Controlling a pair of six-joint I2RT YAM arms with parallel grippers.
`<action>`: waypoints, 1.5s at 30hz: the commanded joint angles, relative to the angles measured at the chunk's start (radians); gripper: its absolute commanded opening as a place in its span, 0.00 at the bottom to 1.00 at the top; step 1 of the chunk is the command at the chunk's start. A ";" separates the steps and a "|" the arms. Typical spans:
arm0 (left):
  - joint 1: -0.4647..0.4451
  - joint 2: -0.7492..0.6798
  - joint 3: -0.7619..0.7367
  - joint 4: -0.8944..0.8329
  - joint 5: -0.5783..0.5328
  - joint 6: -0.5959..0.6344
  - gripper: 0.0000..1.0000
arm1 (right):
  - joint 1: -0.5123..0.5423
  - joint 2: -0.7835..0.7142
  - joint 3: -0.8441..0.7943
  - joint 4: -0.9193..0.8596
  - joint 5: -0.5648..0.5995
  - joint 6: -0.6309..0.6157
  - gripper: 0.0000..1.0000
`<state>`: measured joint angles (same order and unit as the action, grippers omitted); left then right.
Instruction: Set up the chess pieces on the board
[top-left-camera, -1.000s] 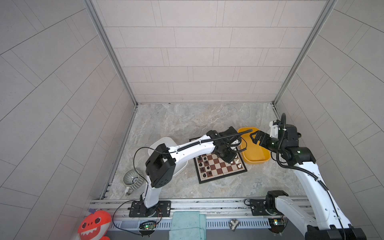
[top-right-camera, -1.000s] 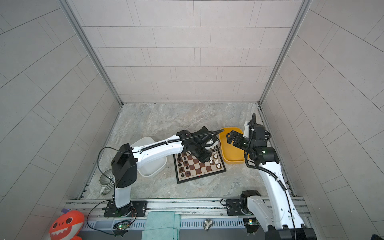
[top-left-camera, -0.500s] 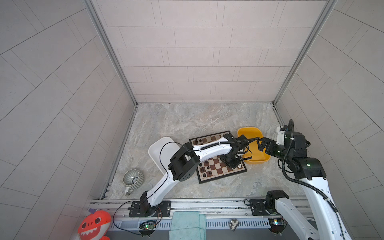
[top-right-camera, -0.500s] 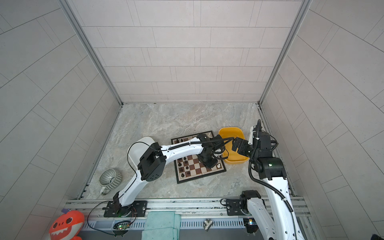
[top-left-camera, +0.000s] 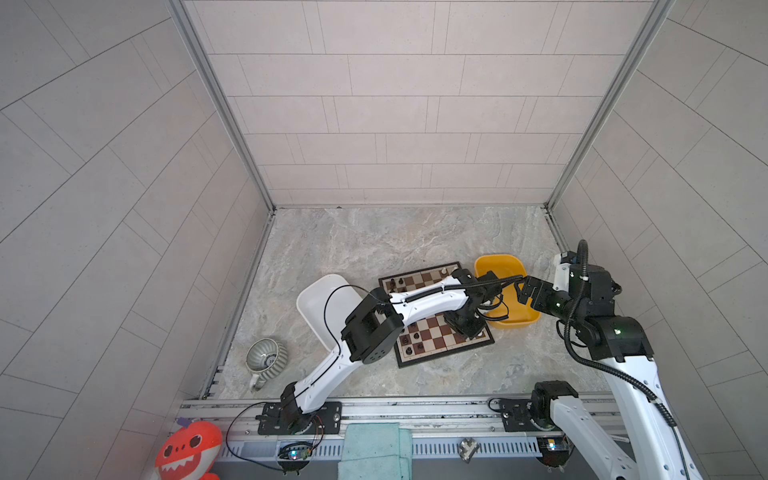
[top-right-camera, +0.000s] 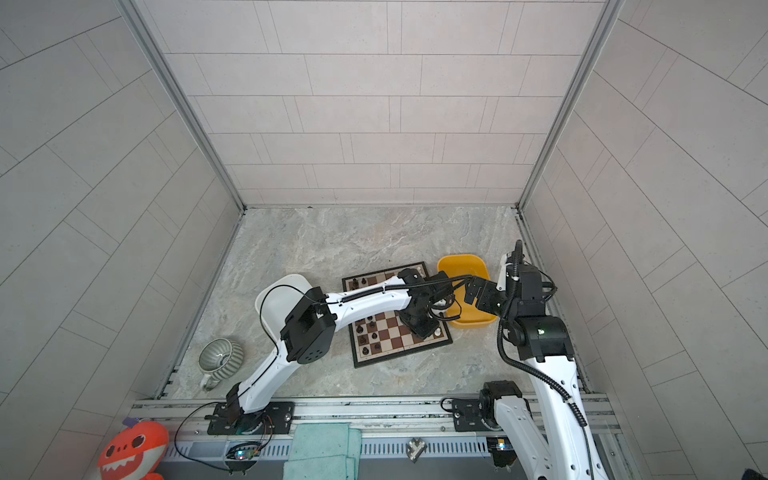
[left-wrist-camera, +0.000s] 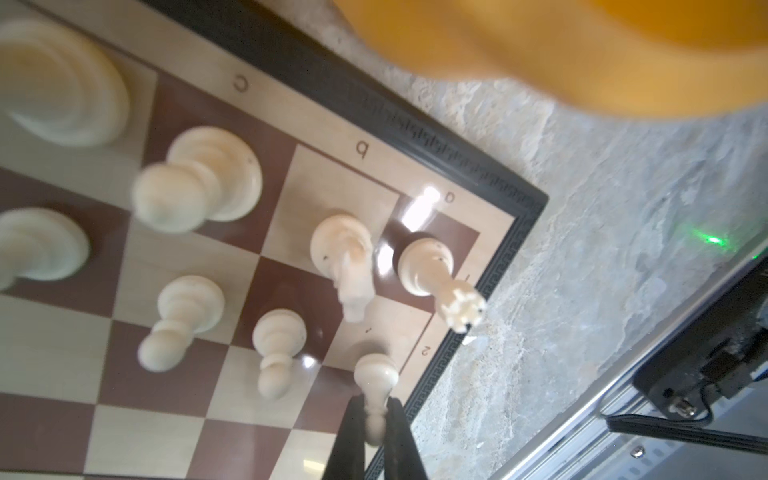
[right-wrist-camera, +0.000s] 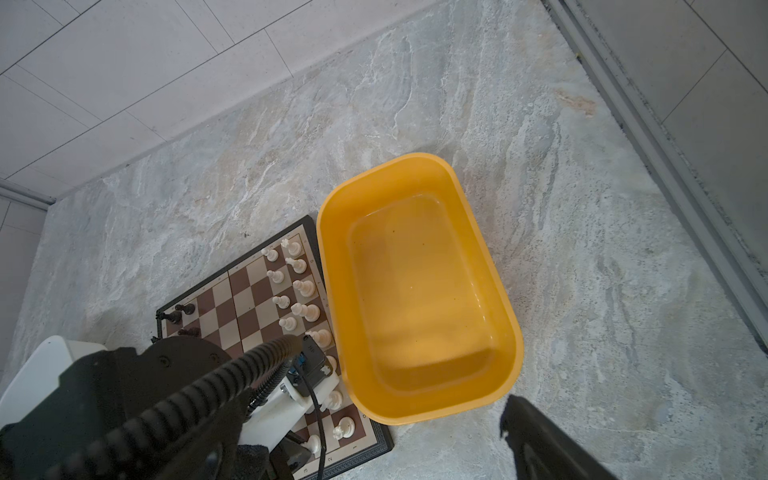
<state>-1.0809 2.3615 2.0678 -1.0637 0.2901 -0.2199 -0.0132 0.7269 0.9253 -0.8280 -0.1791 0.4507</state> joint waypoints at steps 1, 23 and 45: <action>-0.009 0.031 0.033 -0.035 -0.008 -0.005 0.00 | 0.004 -0.009 0.011 -0.014 0.006 -0.012 0.99; -0.011 0.044 0.052 -0.026 0.018 -0.016 0.22 | 0.009 -0.009 0.016 -0.017 0.009 -0.013 0.99; 0.036 -0.226 0.080 -0.019 0.041 -0.046 0.47 | 0.012 -0.003 0.103 -0.050 0.028 0.012 0.99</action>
<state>-1.0706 2.3116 2.1174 -1.0721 0.3176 -0.2554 -0.0067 0.7292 0.9760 -0.8612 -0.1741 0.4496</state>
